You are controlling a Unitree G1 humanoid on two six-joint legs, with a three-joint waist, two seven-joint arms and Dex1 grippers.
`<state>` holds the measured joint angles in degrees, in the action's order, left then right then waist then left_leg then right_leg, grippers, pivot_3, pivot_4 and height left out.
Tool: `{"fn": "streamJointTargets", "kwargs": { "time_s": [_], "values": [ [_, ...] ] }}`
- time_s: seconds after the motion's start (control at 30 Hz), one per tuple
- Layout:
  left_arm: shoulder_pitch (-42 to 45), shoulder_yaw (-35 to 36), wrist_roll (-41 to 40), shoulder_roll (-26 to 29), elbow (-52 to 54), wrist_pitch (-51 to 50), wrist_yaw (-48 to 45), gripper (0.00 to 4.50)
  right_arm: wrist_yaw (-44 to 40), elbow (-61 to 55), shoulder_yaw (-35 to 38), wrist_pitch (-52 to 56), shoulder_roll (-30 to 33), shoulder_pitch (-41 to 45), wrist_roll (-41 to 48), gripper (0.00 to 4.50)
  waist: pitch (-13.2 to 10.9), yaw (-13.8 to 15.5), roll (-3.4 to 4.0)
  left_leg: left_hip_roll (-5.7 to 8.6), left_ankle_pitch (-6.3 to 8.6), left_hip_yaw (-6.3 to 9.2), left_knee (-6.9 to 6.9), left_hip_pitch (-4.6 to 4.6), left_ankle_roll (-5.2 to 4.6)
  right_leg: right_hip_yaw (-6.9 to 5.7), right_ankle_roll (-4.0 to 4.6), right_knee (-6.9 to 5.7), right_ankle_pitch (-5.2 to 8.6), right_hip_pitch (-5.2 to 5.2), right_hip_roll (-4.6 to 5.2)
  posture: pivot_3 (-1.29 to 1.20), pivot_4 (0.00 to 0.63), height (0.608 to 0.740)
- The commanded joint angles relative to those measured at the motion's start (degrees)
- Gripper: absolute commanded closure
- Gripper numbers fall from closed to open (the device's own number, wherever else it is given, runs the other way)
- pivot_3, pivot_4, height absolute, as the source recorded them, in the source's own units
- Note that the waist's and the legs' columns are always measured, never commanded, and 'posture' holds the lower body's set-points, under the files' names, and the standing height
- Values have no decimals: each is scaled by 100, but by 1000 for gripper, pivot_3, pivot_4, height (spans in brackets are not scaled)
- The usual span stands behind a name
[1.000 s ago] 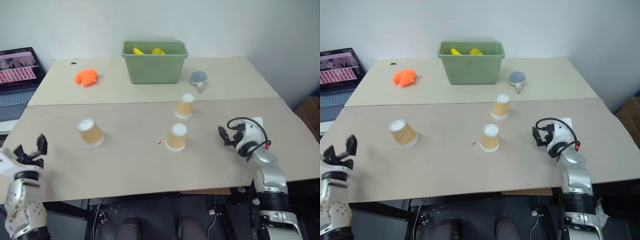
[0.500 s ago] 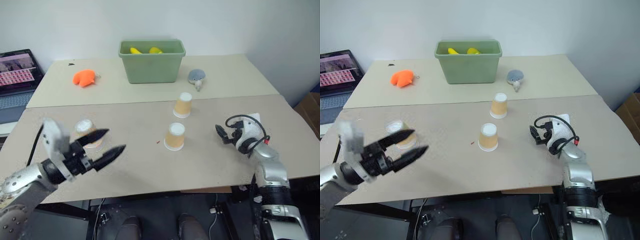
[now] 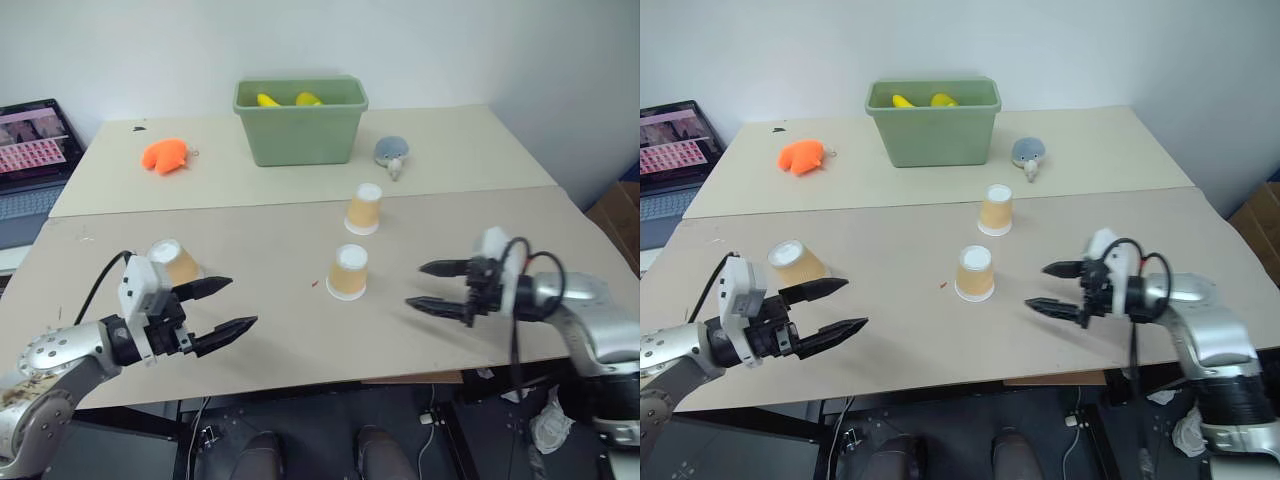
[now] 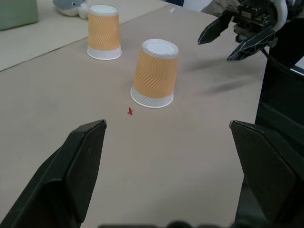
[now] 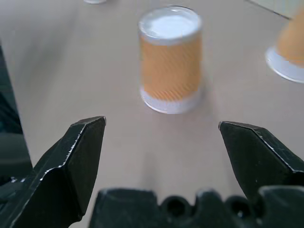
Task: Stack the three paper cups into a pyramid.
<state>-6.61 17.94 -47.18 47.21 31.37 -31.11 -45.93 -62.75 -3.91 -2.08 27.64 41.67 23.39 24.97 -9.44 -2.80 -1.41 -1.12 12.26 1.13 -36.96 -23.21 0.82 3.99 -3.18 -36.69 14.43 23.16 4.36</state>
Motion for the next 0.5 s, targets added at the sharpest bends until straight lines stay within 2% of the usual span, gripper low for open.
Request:
{"fn": "streamJointTargets", "kwargs": {
  "time_s": [0.03, 0.23, 0.5],
  "values": [
    [85, 35, 68, -45, 89, 50, 23, 72, 286, 16, -96, -145, -181, 370, -254, 0, -1, 32, -2, 2, 0, 0, -1, -6, 0, 0, -1, 1, 0, 3, 3, 0, 150, 732],
    [36, 60, 67, -88, 202, -9, 66, 72, 419, 509, -202, -389, -408, 705, -552, 0, -6, 126, -11, 7, 1, 5, -3, -15, 1, -7, -4, 6, 2, 3, 11, 0, 150, 732],
    [-19, 77, 137, -135, 235, -4, 108, 72, 365, 813, -434, -503, -790, 1135, -696, 0, -6, 38, -10, 4, 1, 5, -3, -6, 1, -6, -3, -4, 2, 3, 6, 0, 150, 732]
  ]
}}
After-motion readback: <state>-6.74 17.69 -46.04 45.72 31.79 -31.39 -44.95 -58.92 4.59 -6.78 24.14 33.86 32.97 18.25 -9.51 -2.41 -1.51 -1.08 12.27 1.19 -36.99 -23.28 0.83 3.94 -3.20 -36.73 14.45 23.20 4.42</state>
